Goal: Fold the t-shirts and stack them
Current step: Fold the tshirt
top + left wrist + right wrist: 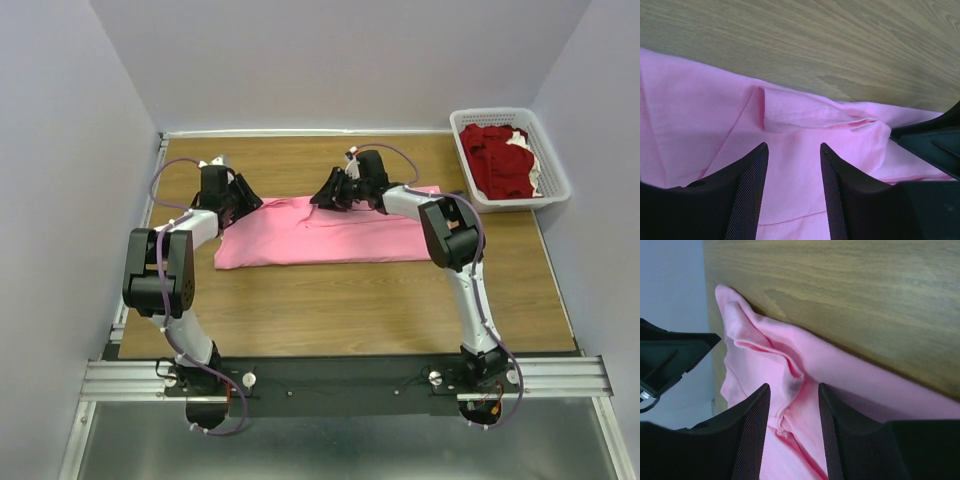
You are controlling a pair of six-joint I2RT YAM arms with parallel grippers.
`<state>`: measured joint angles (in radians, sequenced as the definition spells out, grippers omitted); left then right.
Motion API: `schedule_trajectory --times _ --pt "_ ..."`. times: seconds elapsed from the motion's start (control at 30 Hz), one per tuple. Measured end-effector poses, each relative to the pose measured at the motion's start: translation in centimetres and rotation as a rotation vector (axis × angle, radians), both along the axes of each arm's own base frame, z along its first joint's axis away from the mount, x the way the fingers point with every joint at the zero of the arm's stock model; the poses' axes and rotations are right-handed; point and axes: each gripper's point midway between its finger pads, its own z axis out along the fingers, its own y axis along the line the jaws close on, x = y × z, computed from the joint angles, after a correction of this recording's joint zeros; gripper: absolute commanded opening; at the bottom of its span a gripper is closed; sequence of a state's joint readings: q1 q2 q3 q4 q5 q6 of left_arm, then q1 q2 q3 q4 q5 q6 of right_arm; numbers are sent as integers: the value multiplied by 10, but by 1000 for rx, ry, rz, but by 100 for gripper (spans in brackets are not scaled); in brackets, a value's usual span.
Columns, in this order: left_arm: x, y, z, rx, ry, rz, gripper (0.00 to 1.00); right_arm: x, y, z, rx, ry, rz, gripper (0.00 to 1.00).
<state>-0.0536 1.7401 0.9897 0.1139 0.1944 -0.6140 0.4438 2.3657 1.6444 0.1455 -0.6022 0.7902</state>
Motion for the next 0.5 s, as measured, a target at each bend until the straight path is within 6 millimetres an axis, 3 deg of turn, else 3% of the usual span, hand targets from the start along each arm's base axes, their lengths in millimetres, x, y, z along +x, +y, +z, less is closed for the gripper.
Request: schedule_trajectory --times 0.2,0.37,0.5 --pt "1 -2 -14 -6 29 -9 54 10 15 -4 43 14 9 45" --pt "3 -5 -19 -16 37 -22 54 13 17 -2 54 16 6 35" --pt "3 -6 -22 -19 44 -25 54 10 18 -4 62 28 19 34"
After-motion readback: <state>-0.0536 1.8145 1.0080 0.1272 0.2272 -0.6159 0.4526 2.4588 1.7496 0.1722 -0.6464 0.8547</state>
